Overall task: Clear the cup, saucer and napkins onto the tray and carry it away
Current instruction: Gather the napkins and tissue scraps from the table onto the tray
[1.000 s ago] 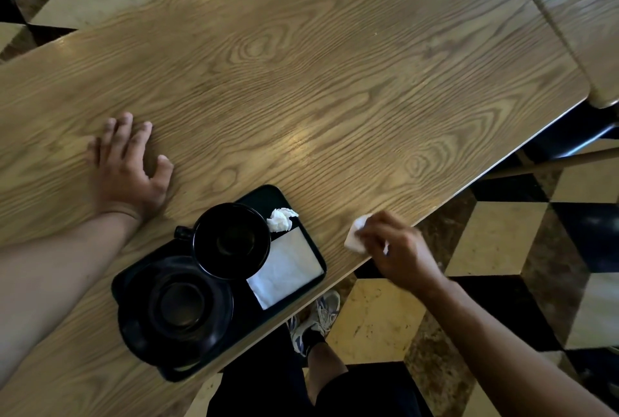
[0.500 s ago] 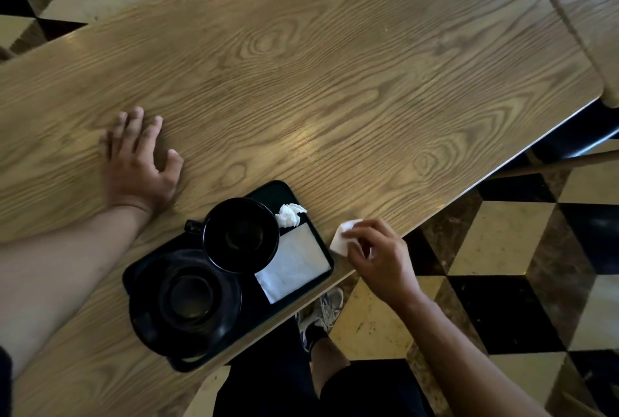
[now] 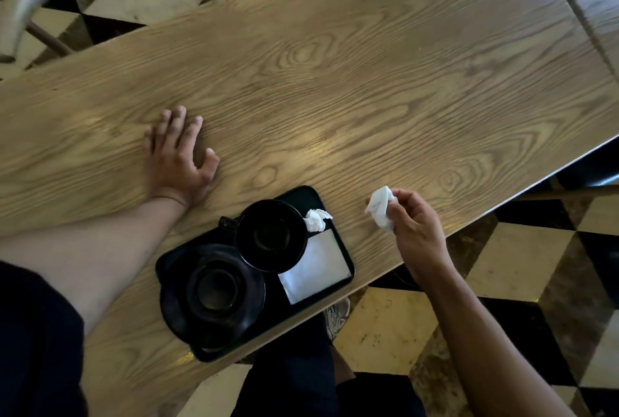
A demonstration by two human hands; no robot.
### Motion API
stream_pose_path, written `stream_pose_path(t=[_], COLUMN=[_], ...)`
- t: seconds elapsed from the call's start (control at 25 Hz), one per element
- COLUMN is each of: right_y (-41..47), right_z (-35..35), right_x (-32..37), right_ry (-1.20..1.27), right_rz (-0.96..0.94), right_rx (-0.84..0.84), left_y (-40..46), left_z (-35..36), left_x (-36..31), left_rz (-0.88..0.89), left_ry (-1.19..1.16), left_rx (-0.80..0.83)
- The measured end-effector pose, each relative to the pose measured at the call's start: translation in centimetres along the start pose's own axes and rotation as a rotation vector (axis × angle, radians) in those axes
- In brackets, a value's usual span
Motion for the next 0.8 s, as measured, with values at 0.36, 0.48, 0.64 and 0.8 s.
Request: stream_pose_path(t=[0.36, 0.48, 0.64, 0.8], right_y=[1.6, 1.7, 1.5, 1.5], right_z=[9.0, 12.3, 14.0, 14.2], right_x=[5.2, 6.4, 6.5, 6.3], right_ry=[-0.433, -0.749, -0.859, -0.853], right_rz=[-0.374, -0.608, -0.768, -0.812], right_rx=[0.332, 0.479, 0.630, 0.658], left_y=[0.0, -0.1, 0.0, 0.1], left_z=[-0.4, -0.5, -0.6, -0.6], left_x=[-0.3, -0.3, -0.5, -0.4], left_rz=[-0.010, -0.003, 0.004, 0.008], left_ry=[0.000, 0.011, 0.015, 0.026], left_rx=[0.030, 0.032, 0.011, 0.001])
Point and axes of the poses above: each hand's wrist, its own y-axis towards the middle knuckle, its own z-axis out of the palm, x = y × z, the point moved 6 cm from there along y, towards the middle knuckle, and after that the axes turned 8 degrees about -x, right-handed, at the moved point
